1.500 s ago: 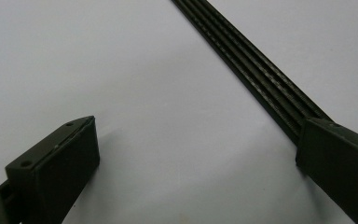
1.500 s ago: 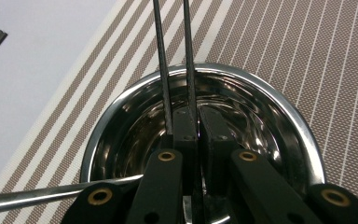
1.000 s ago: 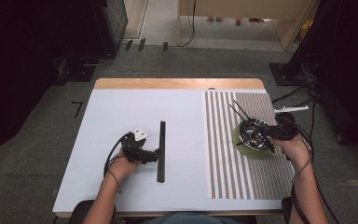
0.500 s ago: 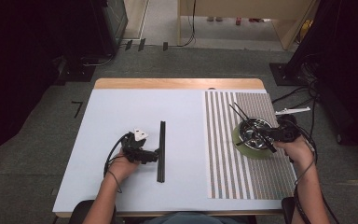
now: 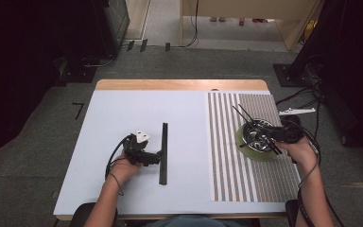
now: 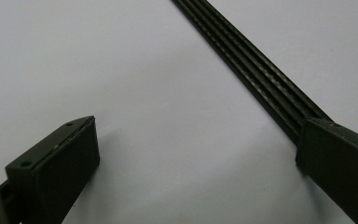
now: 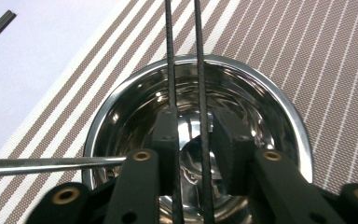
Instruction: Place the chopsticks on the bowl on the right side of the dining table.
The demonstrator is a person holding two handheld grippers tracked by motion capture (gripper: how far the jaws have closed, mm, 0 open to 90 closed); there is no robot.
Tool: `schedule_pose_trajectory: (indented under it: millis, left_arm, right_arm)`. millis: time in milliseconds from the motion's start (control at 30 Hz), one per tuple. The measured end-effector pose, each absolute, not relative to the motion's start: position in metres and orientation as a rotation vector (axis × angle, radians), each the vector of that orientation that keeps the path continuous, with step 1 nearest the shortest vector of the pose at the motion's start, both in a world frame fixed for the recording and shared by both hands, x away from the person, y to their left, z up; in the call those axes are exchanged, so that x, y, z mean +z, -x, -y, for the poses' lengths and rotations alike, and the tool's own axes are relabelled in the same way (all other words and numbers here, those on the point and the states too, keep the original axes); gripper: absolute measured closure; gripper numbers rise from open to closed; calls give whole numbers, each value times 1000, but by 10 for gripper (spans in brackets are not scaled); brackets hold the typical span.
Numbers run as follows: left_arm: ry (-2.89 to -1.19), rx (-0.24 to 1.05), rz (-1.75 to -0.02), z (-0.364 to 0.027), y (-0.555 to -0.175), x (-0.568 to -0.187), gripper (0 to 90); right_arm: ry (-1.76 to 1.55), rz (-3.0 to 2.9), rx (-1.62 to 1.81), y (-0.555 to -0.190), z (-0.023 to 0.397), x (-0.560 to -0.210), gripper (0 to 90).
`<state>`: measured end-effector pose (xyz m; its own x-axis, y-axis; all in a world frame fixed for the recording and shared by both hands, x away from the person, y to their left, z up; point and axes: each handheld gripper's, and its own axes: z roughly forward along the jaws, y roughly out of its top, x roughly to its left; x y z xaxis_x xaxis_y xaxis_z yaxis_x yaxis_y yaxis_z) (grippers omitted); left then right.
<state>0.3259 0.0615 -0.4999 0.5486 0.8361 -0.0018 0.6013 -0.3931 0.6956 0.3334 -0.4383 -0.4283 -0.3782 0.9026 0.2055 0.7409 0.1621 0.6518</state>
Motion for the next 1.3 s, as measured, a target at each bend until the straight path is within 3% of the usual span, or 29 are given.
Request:
schedule_pose_trajectory:
  millis: [167,467,1300]
  left_arm:
    - [-2133,464,-1152,-62,-326,-500,0]
    - [-2133,464,-1152,-61,-326,-500,0]
    - [-2133,464,-1153,-61,-326,-500,0]
  right_arm:
    - [-1597,-2194,1036,-336,435,-432,610]
    - [-1564,-2207,1017,-341,424,-438,588]
    - [-1535,-2232,951,-342,416,-443,759]
